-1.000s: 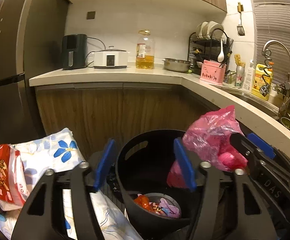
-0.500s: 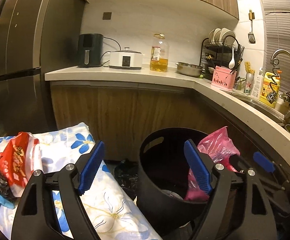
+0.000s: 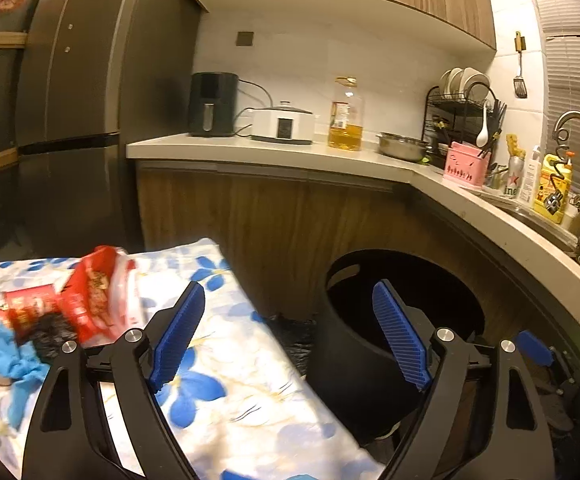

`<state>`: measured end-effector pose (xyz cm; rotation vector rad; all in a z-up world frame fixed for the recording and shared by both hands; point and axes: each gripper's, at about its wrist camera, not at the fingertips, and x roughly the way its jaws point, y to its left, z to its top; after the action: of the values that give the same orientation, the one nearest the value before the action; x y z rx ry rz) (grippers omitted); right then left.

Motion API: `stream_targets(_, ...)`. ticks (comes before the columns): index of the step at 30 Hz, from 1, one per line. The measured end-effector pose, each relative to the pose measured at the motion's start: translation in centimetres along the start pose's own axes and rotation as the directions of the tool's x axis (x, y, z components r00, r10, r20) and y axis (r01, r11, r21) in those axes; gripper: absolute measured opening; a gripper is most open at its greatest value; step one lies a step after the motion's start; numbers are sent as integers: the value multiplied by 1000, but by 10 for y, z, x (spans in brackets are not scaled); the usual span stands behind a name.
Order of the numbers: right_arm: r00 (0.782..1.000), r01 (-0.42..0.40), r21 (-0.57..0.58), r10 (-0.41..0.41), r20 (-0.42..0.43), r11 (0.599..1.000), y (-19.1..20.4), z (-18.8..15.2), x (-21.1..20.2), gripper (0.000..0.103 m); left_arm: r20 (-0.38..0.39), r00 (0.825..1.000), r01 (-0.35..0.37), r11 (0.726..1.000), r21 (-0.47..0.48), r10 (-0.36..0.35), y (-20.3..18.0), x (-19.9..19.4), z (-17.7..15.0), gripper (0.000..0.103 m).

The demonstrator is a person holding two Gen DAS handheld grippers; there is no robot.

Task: Collect trash
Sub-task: 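Move both open tools back over the pile on the table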

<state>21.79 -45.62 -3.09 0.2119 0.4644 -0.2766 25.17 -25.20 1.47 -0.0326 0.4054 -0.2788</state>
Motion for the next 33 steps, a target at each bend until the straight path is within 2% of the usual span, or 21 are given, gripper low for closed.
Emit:
stream_targets(13, 996, -1, -17, 2, 94, 1000, 30, -2, -59, 84, -37, 992, -119, 993, -24, 118, 46, -47, -32, 89)
stream_targets(16, 995, -10, -11, 11, 100, 1000, 38, -7, -69, 84, -46, 987, -154, 988, -33, 152, 60, -57, -40, 94)
stream_targets(22, 994, -42, -10, 43, 105, 999, 60, -17, -85, 84, -45, 974, -223, 974, -40, 222, 91, -82, -54, 97)
stream_targets(28, 988, -108, -33, 111, 107, 994, 95, -30, -96, 84, -23, 945, -328, 943, -55, 327, 125, -110, -69, 97)
stream_targets(33, 978, -181, -67, 187, 88, 981, 129, -41, -97, 84, -28, 904, -427, 898, -105, 426, 167, -129, -80, 97)
